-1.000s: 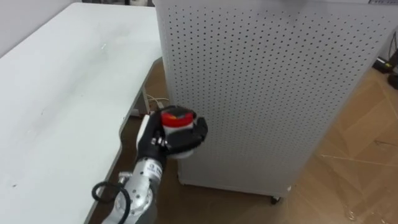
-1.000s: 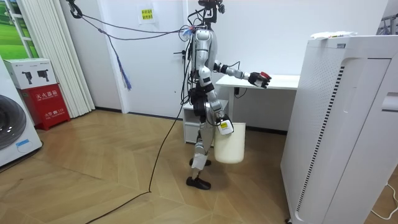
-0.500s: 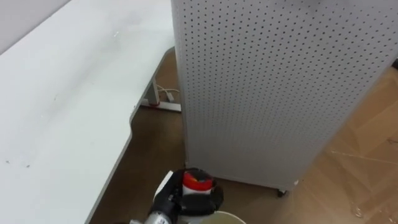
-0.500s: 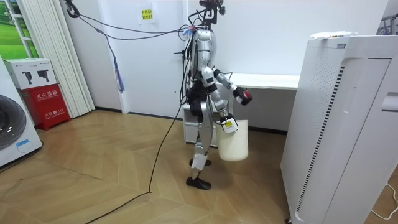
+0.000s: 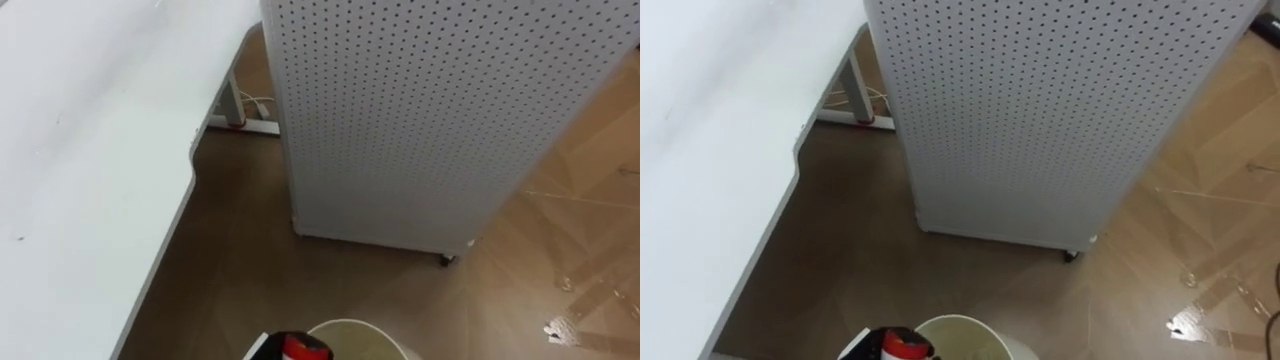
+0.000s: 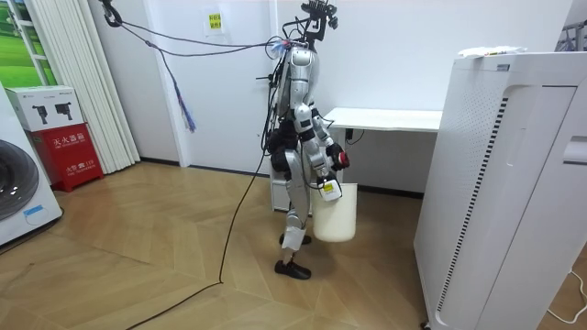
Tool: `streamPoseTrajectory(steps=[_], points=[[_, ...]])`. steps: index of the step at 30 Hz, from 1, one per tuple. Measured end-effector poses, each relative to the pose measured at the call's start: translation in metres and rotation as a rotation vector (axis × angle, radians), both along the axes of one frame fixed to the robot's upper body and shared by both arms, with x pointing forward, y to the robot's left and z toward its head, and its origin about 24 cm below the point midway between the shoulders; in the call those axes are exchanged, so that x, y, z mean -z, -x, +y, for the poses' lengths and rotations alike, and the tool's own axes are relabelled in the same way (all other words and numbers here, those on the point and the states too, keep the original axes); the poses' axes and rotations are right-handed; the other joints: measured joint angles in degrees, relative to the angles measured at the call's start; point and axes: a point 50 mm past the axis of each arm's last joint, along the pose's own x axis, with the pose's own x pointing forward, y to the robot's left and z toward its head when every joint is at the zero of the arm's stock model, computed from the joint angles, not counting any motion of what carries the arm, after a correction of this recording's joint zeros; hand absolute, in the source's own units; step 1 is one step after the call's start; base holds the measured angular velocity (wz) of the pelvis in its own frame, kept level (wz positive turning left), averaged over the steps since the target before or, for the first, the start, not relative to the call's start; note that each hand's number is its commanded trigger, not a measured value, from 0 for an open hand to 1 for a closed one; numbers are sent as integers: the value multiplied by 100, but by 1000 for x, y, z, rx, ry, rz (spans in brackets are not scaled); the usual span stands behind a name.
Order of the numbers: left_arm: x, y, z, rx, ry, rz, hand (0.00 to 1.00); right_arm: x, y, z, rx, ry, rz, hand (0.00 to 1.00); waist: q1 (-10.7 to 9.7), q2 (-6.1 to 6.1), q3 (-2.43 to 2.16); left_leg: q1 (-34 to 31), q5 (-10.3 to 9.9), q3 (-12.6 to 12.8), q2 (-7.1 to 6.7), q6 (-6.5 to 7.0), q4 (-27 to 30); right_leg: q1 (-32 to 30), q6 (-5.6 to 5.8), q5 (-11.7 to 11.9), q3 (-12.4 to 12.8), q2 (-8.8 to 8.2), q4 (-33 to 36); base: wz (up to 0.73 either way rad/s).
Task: Pick garbage
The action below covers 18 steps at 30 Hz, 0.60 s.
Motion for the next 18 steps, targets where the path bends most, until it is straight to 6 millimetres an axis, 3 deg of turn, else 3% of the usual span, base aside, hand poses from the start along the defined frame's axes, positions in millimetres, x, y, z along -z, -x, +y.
streamPoseTrajectory(steps=[10,18], points=[[0,-1,-9,34,13,5,0,-1,-2,4,-15,-5,-17,100,-24,-1,3,-393,5,61,-3,16,200,-434,-17,-36,66,-82,238,-1],[-2,-2,-21,108,7,-23,0,-1,-3,5,-18,-9,-28,100,-92,8,5,-374,5,69,-1,16,201,-436,-19,-36,105,-60,234,0]])
